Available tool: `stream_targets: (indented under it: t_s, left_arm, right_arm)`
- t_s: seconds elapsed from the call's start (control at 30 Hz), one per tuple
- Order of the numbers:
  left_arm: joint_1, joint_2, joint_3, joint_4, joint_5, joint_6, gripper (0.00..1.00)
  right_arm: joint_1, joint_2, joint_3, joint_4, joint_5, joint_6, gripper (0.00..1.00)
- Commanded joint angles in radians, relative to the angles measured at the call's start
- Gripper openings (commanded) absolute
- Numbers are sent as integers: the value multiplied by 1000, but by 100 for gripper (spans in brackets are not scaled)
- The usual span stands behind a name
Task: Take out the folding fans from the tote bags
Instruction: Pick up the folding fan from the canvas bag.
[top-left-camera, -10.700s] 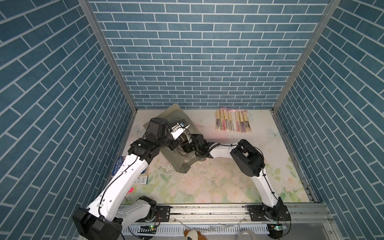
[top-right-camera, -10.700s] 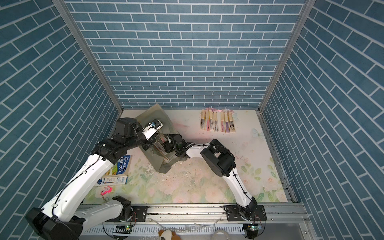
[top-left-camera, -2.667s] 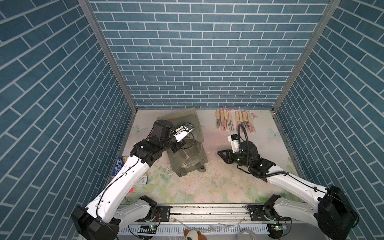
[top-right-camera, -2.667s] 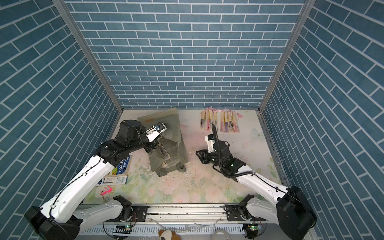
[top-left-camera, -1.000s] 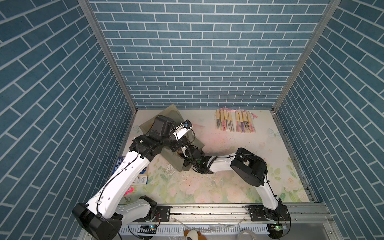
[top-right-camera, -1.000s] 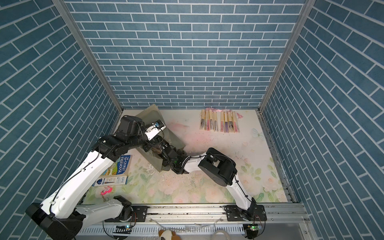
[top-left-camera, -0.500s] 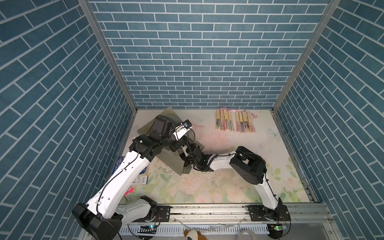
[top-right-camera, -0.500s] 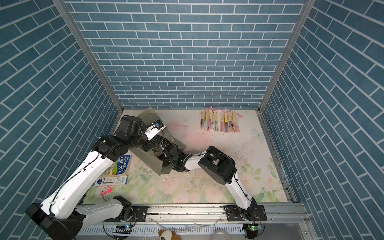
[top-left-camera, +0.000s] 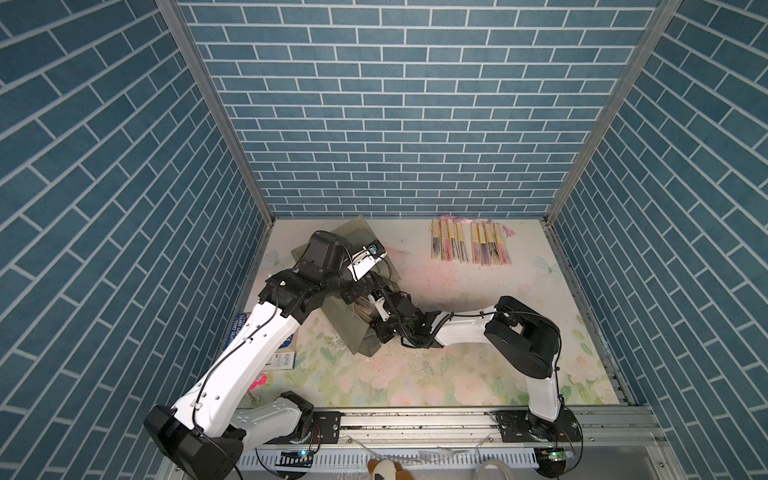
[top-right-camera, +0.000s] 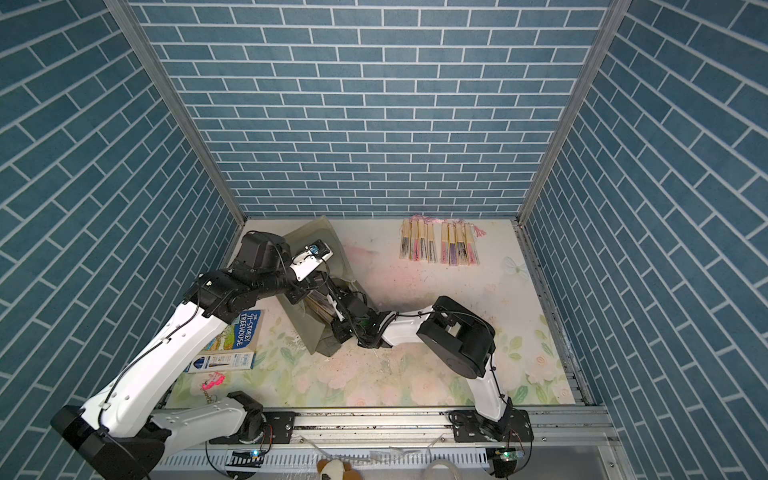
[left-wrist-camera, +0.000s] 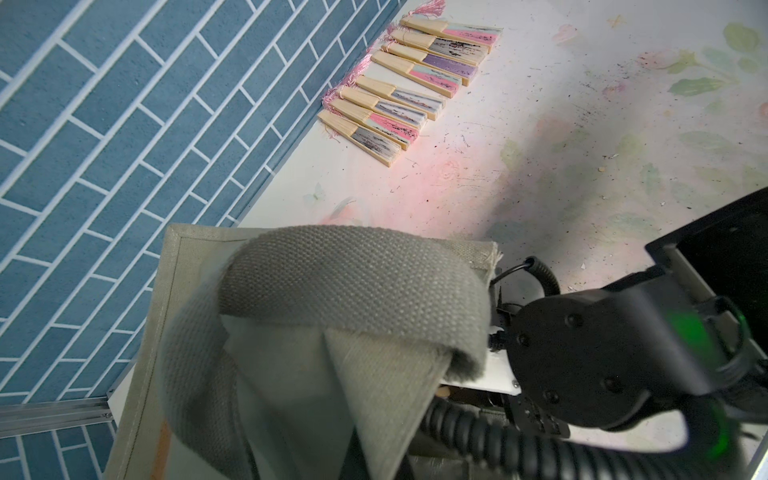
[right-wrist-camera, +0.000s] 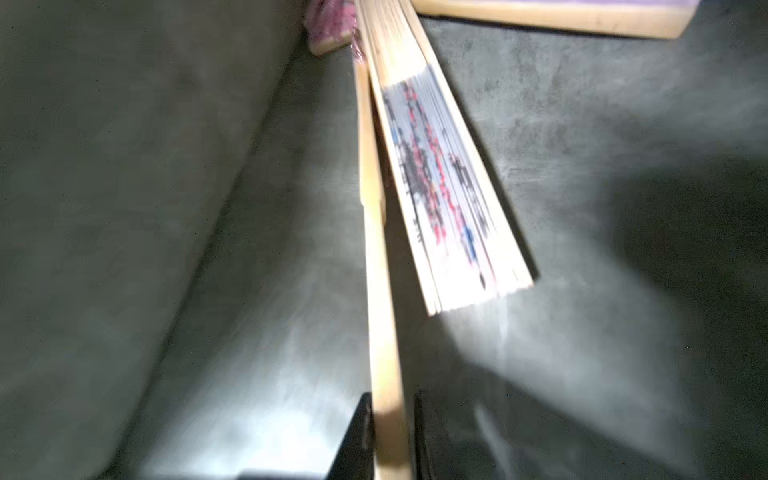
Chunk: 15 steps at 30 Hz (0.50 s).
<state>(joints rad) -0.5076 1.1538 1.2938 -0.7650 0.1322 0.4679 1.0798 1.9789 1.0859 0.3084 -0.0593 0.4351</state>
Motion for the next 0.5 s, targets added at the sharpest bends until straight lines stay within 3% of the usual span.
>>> stream_targets:
  t_s: [0.0, 0.37, 0.47]
  left_arm:
    - [-5, -4, 7, 38, 6, 5, 0]
    - [-5, -14, -10, 55, 7, 9, 0]
    - [-5, -12, -12, 54, 7, 8, 0]
  right_arm:
    - [3, -82, -21, -33, -22, 31, 19]
    - [3, -187, -135, -24, -97, 73, 16]
    - [1, -189, -144, -24, -56, 77, 20]
